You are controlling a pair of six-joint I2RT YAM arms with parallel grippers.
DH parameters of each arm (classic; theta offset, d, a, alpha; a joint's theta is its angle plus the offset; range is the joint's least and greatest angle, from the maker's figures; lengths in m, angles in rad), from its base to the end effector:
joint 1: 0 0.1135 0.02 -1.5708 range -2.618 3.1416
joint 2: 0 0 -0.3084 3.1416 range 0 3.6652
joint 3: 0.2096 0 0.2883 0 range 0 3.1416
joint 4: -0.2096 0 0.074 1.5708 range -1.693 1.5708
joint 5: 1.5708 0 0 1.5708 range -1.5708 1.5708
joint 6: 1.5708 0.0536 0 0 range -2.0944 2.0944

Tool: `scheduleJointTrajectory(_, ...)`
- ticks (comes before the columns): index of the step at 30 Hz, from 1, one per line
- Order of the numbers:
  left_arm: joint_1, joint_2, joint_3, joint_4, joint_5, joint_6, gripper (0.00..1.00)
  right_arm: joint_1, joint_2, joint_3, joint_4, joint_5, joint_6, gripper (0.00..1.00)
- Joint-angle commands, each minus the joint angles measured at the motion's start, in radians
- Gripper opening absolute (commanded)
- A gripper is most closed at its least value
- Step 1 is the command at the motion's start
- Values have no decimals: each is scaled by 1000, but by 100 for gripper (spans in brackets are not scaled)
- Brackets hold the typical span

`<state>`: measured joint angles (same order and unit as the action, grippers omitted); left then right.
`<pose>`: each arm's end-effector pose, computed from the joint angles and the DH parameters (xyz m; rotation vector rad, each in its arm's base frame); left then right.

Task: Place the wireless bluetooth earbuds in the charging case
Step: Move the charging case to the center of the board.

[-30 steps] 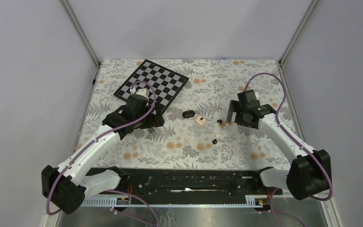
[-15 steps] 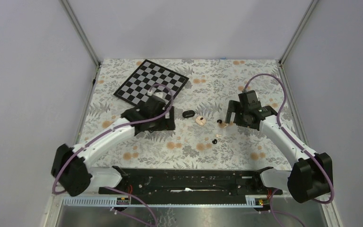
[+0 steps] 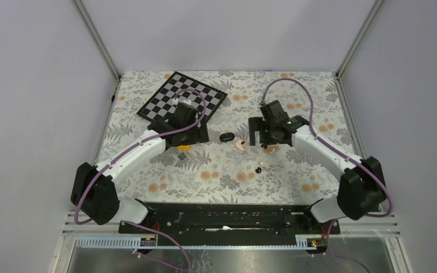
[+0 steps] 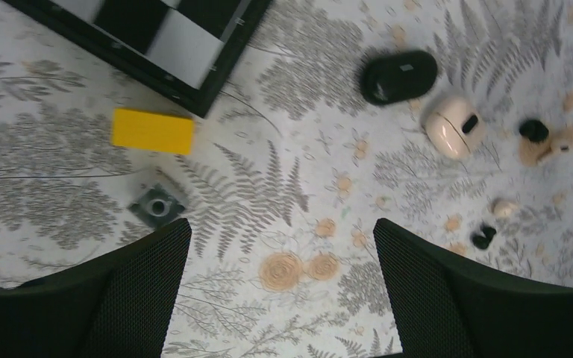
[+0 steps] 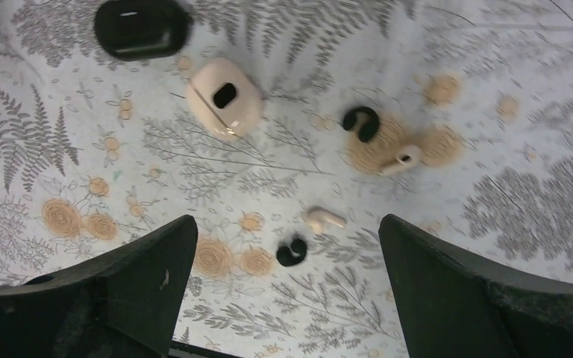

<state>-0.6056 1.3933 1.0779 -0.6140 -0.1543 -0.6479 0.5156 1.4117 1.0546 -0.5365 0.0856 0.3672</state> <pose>0.2745 -0.1801 0.2849 -0.1177 2.5129 -0.3325 0.2947 0.1617 0.2763 -0.1465 2.4761 0.2771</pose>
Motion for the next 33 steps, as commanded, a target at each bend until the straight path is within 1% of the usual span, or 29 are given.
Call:
scheduleJointTrajectory(1,103,-94,-30,-8,-4,15,95,78,138,119,12,-57,-88,100)
scheduleJointTrajectory(3,156,-127,-51,-16,2,23,96,115,215,171,-5,-46,-116,100)
scheduleJointTrajectory(6,199,-165,-74,-29,7,30,96,156,323,245,-31,-4,-162,100)
scheduleJointTrajectory(10,217,-200,-100,-30,12,24,96,162,427,305,-33,34,-222,100)
scheduleJointTrajectory(15,222,-193,-100,-30,26,24,96,162,535,359,-48,46,-280,100)
scheduleJointTrajectory(19,222,-188,-98,-29,32,21,96,162,570,367,-45,63,-292,97)
scheduleJointTrajectory(21,223,-189,-99,-28,29,17,96,162,573,365,-43,71,-289,98)
scheduleJointTrajectory(27,222,-180,-104,-19,34,15,96,162,535,345,11,66,-245,100)
scheduleJointTrajectory(33,222,-164,-107,-8,61,16,97,162,569,418,28,183,-139,100)
